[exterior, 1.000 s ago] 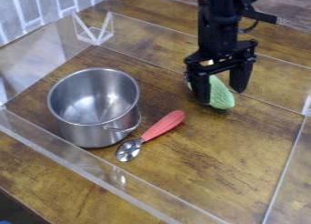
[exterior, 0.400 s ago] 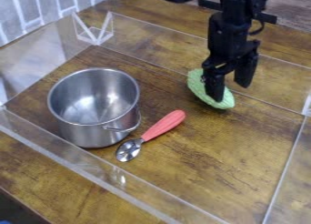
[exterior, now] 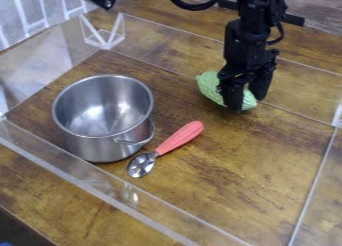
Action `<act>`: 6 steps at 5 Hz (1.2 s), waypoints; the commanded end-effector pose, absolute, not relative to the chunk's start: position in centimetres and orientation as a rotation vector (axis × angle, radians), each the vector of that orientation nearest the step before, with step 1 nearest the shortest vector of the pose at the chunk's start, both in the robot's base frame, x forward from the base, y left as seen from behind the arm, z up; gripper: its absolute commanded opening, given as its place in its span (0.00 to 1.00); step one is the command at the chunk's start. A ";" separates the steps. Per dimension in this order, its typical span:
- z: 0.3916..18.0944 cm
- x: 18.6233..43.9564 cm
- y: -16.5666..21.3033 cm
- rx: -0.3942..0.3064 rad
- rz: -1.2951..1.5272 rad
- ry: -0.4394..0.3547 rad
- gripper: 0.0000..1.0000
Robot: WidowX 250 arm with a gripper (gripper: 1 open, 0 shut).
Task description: Put the green object in the silver pot
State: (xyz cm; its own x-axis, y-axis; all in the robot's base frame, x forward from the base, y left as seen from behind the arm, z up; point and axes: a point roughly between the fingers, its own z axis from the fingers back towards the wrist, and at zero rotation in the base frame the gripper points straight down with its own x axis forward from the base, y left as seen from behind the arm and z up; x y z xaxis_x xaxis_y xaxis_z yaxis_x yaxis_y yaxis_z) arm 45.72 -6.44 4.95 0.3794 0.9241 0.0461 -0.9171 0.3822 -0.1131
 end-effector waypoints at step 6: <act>4.5 46.3 -7.2 0.027 1.217 -0.004 0.00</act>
State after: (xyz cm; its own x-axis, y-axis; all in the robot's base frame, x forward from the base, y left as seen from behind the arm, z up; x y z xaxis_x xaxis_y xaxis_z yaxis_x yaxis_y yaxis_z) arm 45.83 -6.70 3.01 0.3355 0.9420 0.0096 -0.9408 0.3345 0.0549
